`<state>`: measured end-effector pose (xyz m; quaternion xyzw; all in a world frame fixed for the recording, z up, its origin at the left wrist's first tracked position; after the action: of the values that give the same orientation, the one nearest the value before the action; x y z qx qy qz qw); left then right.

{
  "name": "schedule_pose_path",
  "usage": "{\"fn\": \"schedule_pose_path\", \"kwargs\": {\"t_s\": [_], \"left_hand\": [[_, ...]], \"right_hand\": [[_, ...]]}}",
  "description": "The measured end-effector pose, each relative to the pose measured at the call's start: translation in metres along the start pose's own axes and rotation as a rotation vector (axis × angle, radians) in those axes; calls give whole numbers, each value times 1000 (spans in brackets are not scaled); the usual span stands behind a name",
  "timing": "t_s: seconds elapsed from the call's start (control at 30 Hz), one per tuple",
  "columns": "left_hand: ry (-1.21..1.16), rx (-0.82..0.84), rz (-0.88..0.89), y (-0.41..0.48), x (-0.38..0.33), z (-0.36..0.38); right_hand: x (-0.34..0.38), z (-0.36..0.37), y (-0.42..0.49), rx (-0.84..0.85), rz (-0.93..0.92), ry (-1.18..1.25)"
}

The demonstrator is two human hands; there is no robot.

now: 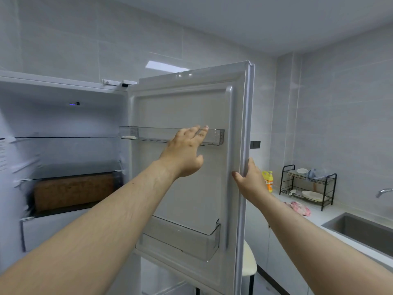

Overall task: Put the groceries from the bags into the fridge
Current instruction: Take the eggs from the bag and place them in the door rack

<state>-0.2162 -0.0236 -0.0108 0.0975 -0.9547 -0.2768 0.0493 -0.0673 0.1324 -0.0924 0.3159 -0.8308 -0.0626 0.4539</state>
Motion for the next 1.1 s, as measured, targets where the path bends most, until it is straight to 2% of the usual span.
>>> {"fn": "schedule_pose_path", "kwargs": {"t_s": [0.17, 0.37, 0.73, 1.1], "left_hand": [[54, 42, 14, 11, -5, -2], [74, 63, 17, 19, -9, 2], [3, 31, 35, 13, 6, 6], [-117, 3, 115, 5, 23, 8]], "right_hand": [[-1, 10, -8, -99, -63, -131], [6, 32, -16, 9, -118, -117], [-2, 25, -20, 13, -151, -145], [13, 25, -34, 6, -91, -186]]}}
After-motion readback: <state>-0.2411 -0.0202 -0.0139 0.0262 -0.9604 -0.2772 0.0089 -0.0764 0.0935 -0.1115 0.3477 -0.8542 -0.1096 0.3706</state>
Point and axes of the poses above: each hand's wrist, its own y-axis towards the middle knuckle, its own z-axis out of the palm, x = y × z, the point moved 2 cm from there along y, towards the middle knuckle, and after that the axes turned 10 degrees about x, right-handed, at the moved point
